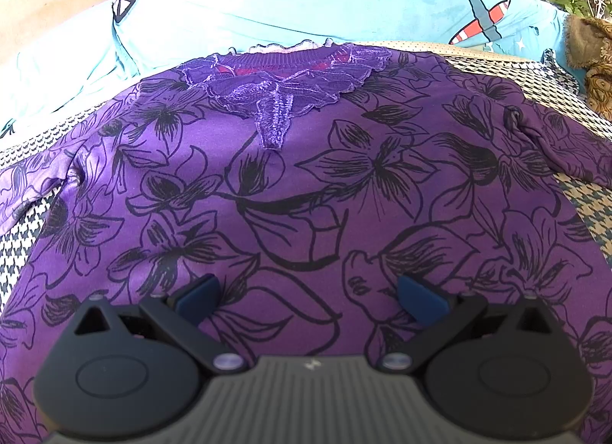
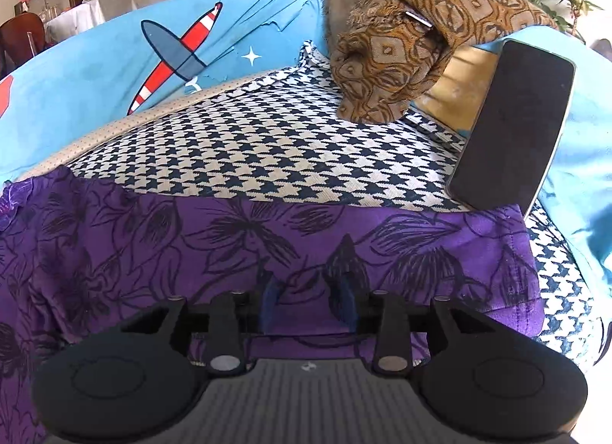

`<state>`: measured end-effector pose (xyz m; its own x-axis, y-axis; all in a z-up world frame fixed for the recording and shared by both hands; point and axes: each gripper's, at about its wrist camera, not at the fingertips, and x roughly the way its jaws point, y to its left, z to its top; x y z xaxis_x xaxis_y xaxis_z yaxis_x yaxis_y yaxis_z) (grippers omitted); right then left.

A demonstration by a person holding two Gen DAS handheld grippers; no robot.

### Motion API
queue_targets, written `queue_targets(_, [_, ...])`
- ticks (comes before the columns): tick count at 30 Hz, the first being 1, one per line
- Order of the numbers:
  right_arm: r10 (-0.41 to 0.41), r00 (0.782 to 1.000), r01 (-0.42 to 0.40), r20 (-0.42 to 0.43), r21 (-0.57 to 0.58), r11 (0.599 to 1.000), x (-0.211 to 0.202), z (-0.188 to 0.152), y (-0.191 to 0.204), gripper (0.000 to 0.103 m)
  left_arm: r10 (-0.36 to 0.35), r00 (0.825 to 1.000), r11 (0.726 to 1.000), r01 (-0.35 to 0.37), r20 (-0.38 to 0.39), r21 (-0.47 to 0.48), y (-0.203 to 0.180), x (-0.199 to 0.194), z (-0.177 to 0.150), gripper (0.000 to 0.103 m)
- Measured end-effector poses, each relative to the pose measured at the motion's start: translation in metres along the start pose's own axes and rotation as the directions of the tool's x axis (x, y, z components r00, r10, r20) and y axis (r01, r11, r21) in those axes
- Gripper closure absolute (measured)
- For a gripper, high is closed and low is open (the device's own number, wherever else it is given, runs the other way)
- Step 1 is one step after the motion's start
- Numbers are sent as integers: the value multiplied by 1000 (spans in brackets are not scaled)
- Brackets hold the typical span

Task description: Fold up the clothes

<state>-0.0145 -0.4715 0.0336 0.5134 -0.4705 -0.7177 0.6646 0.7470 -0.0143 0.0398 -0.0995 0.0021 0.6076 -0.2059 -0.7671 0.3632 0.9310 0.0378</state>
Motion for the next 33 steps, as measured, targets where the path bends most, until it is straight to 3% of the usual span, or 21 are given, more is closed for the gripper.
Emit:
queue_targets(8, [-134, 991, 133, 18, 44, 990, -15, -8, -5, 68, -3, 1000, 1000, 3, 2, 9, 2, -4, -5, 0])
queue_targets(13, [90, 992, -93, 91, 28, 995, -39, -11, 5, 67, -2, 1000, 1000, 2, 1, 0, 4, -11, -11, 0])
queue_targets(17, [334, 940, -334, 77, -10, 943, -48, -15, 28, 67, 2, 1000, 1000, -2, 0, -14, 5, -18, -19, 0])
queue_targets(20, [445, 895, -444, 25, -44, 895, -47, -19, 51, 67, 4, 1000, 1000, -4, 0, -19, 5, -23, -23, 0])
queue_targets(22, [475, 880, -475, -9, -58, 878, -44, -22, 64, 67, 5, 1000, 1000, -5, 1, -20, 6, -26, -26, 0])
queue_targets(27, [496, 866, -500, -72, -73, 863, -37, -30, 92, 67, 4, 1000, 999, -4, -2, -33, 7, -31, -31, 0])
queue_targets(33, [482, 869, -490, -111, -63, 869, -26, -36, 107, 66, 0, 1000, 1000, -1, -6, -28, 7, -37, -36, 0])
